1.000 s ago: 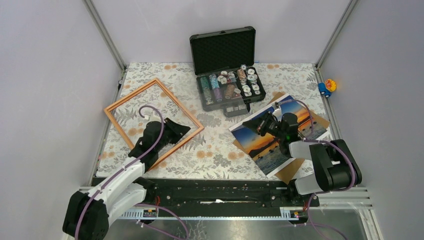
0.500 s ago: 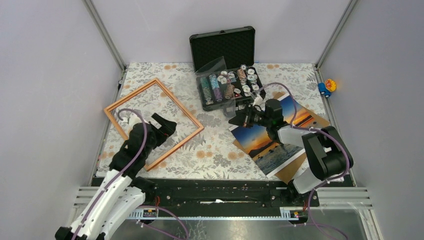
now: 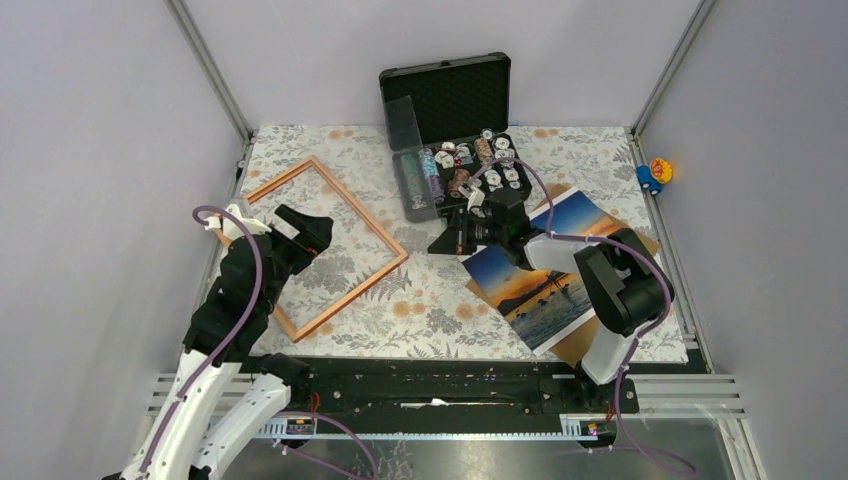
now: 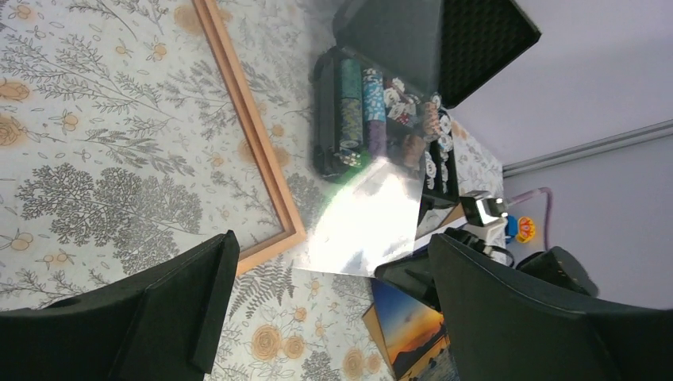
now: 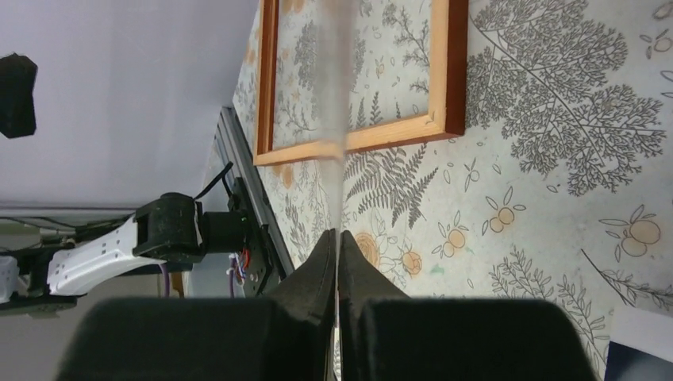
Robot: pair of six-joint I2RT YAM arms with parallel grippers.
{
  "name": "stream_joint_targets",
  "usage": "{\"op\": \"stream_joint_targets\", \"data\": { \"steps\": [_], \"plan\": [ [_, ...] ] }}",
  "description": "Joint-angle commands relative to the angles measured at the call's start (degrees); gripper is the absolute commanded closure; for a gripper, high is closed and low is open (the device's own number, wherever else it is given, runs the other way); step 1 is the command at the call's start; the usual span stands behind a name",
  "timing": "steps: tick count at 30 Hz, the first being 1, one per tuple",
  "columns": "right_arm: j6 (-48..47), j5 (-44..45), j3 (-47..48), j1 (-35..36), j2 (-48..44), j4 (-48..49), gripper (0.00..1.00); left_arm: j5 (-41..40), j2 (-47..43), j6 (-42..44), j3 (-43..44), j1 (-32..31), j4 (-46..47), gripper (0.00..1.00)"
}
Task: Put the photo into the frame
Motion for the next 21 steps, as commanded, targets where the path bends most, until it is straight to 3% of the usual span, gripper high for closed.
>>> {"op": "stream_joint_targets", "data": {
  "steps": [1,10,16,21],
  "plan": [
    [3.6,4.2,-0.7,0.0,-6.4,-1.3,1.00,0.0,1.0,1.3,0.2,0.3,0.5,0.03],
    [2.2,1.1,0.9,-0.2,-9.8,-17.6,1.00,1.5,2.0,1.3,-0.6,0.3,2.2,0.03],
    [3.8,-6.9,5.0,-2.7,-5.4,-19.2,1.00,2.2,1.5,1.3,-1.4,0.3,3.2,0.03],
    [0.2,-3.0,7.4,-3.9,-6.9,-24.6,0.99,2.2,1.5,1.3,-1.6,0.3,3.7,0.03]
  ]
}}
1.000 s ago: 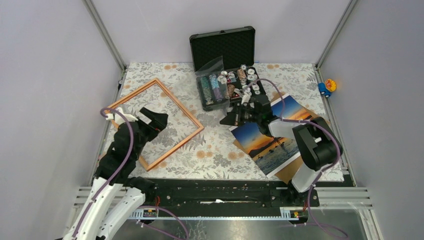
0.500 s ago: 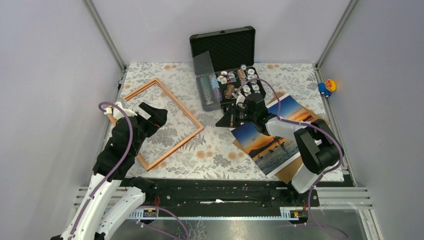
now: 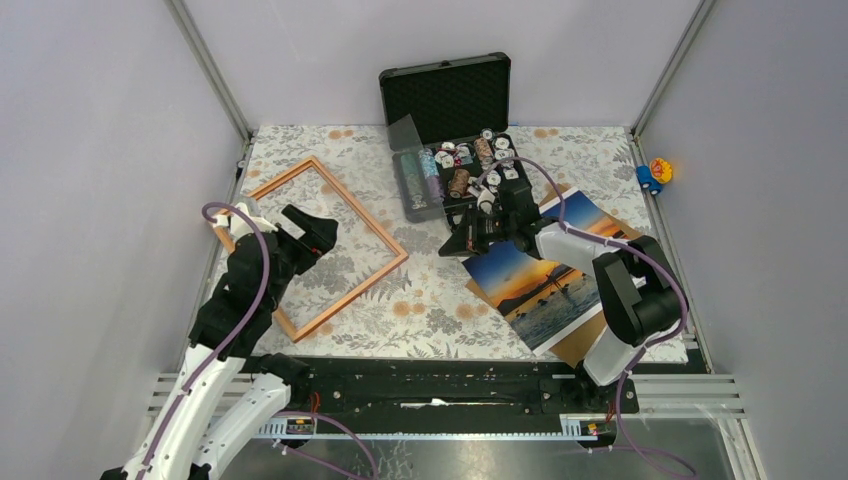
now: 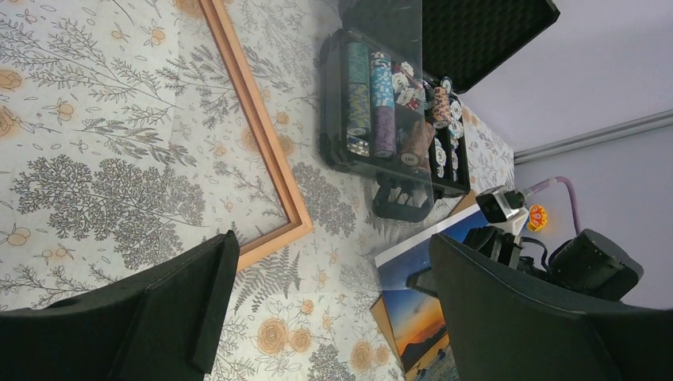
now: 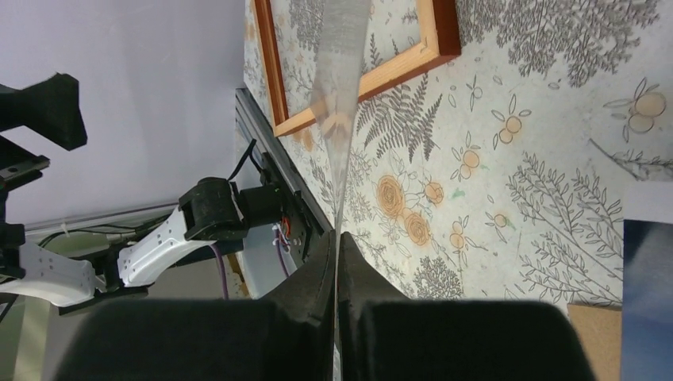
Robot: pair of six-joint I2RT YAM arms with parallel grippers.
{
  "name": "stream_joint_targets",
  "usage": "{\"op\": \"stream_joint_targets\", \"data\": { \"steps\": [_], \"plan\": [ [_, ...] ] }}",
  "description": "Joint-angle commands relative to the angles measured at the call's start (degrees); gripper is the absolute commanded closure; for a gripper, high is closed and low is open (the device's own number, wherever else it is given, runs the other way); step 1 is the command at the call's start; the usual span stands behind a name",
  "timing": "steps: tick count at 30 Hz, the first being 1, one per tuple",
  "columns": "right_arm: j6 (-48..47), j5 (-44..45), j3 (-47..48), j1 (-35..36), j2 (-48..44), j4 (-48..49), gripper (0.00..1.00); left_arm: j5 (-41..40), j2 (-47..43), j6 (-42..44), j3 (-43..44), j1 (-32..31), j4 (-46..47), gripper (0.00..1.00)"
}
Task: Put the photo into the frame
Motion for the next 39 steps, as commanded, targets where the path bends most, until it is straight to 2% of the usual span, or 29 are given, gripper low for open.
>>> {"op": "stream_joint_targets", "data": {
  "steps": [1,5,9,16,21,22,26,32,39],
  "plan": [
    [-2.3,1.3,3.5,-1.5,-1.5,-2.8,0.96,1.2,-0.3,0.7,-0.5,0.3,3.5,0.03],
    [2.6,6.9,0.6,-1.6,-1.2,4.8,0.84,2.2,-0.1,0.7,-3.1,0.3,5.8,0.03],
    [2.9,1.0,2.4,-2.4,3.0,5.3,0.90,4.5,4.6,0.7,-6.3,0.3,10.2,0.03],
    [-5.0,-9.4,4.1,-7.0,3.8,-5.0,0.95,7.1,19.6,0.7,-4.3,2.4,10.4,0.03],
    [-9.3,-13.2,4.1,-10.5,4.3,-9.8,0.95,18.8,23.7,1.7,-8.2,8.3,17.6,0.02],
    [-9.8,-13.4,4.2,-10.8,4.4,-10.4,0.94,20.2,24.7,-1.2,-8.8,8.9,18.6,0.01],
    [-9.9,-11.5,4.6,-11.1,5.3,-9.8,0.84,24.5,28.4,-2.7,-11.7,9.7,24.6,0.01],
    [1.1,-4.4,-0.8,-11.1,3.6,3.1,0.68,29.6,36.3,-5.9,-17.3,9.6,33.4,0.01],
    [23.9,4.7,-14.8,-10.6,1.4,33.5,0.58,31.9,39.9,-8.8,-22.4,9.5,40.3,0.01]
  ]
}}
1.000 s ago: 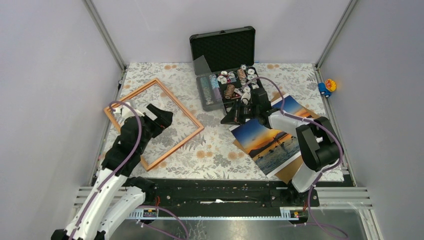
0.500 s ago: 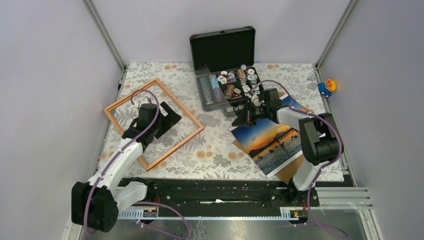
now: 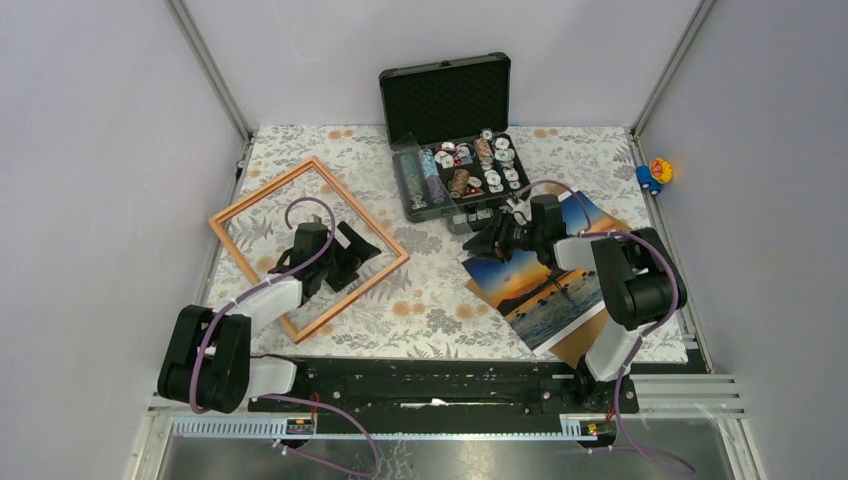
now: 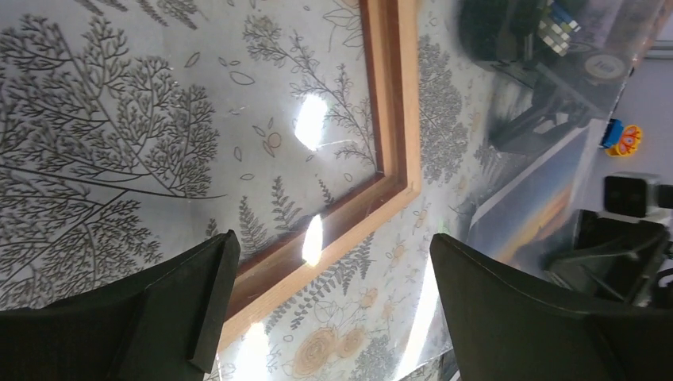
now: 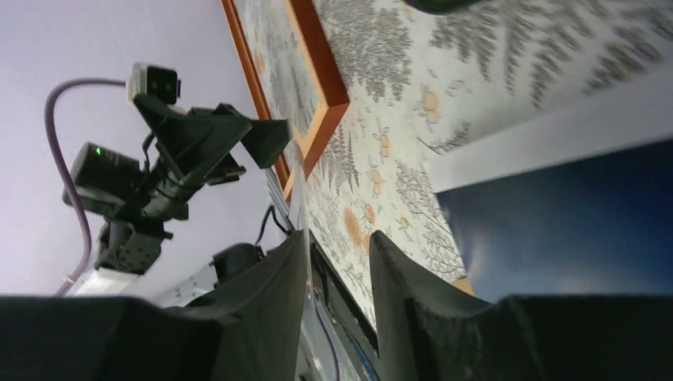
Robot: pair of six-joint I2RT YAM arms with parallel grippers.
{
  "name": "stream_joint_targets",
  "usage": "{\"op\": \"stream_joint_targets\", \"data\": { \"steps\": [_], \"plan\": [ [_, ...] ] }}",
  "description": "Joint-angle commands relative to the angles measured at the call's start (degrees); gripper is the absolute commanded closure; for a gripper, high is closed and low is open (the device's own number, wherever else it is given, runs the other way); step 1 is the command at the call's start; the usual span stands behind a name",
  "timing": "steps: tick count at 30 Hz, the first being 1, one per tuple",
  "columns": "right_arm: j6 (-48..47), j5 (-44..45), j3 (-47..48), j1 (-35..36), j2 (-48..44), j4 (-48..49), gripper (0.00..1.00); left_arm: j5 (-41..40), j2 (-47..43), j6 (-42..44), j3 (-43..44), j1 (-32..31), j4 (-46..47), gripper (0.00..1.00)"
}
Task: Put the photo into the frame
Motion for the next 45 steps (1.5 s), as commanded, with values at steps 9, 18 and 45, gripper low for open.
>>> {"op": "stream_joint_targets", "data": {
  "steps": [9,18,45],
  "plan": [
    [23.4,22.4,-13.0,7.3,-2.6,36.3,0.54,3.2,-2.5,-2.7,-5.0,-0.4,5.1,0.01],
    [24.6,40.1,-15.7,15.4,-7.3,30.9,0.64,2.8,-9.0,-0.8,-2.1,-0.6,0.9,0.01],
    [36.8,22.9,-6.5,18.3,0.4,33.0,1.00,-9.1,-30.8,17.1,32.1,-0.5,-32.2,0.01]
  ]
}}
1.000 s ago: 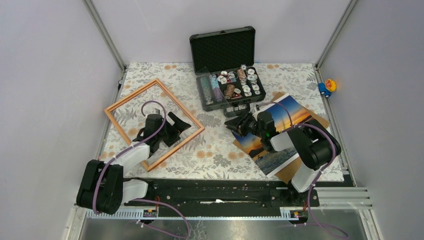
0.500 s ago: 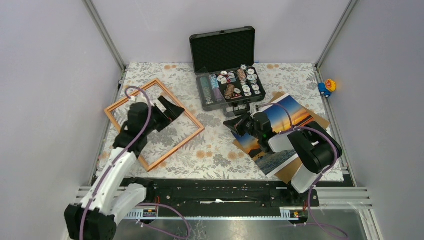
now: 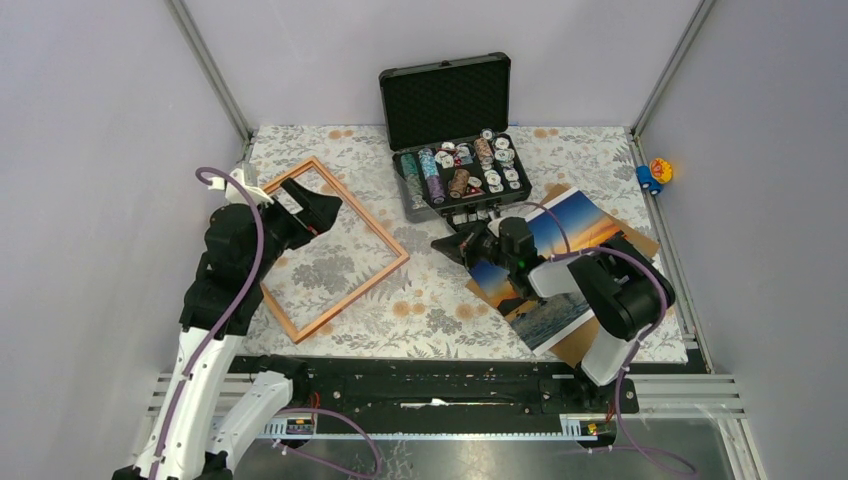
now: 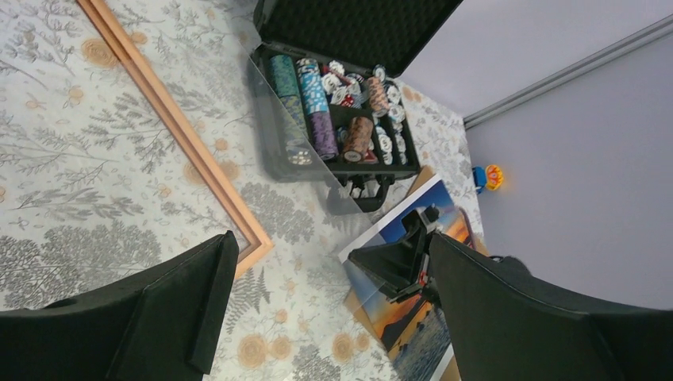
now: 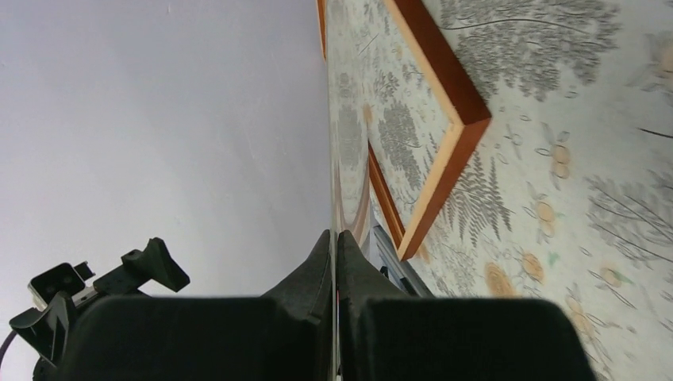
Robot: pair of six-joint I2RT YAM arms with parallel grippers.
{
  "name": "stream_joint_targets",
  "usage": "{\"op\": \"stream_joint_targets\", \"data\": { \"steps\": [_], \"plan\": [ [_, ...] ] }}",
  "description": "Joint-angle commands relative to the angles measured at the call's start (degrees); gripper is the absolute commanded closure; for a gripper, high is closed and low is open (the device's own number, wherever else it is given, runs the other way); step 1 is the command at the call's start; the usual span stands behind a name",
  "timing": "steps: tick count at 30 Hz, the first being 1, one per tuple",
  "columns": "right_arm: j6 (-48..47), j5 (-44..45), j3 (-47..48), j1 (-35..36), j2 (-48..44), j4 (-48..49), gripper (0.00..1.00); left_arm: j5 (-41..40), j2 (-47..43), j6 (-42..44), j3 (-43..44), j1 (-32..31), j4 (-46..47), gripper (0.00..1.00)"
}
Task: Put the photo into the frame
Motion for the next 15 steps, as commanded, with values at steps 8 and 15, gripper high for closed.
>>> {"op": "stream_joint_targets", "data": {
  "steps": [8,15],
  "plan": [
    [-0.2,-2.1,14.7,6.1,13.2,2.8,1.00,-0.7,1.9,5.1,3.9,0.0,-1.4,0.01],
    [0.0,-0.5,22.6,8.7,21.0,2.5,1.00,-1.7,2.9,6.8,4.8,0.0,-1.3,0.01]
  ]
}}
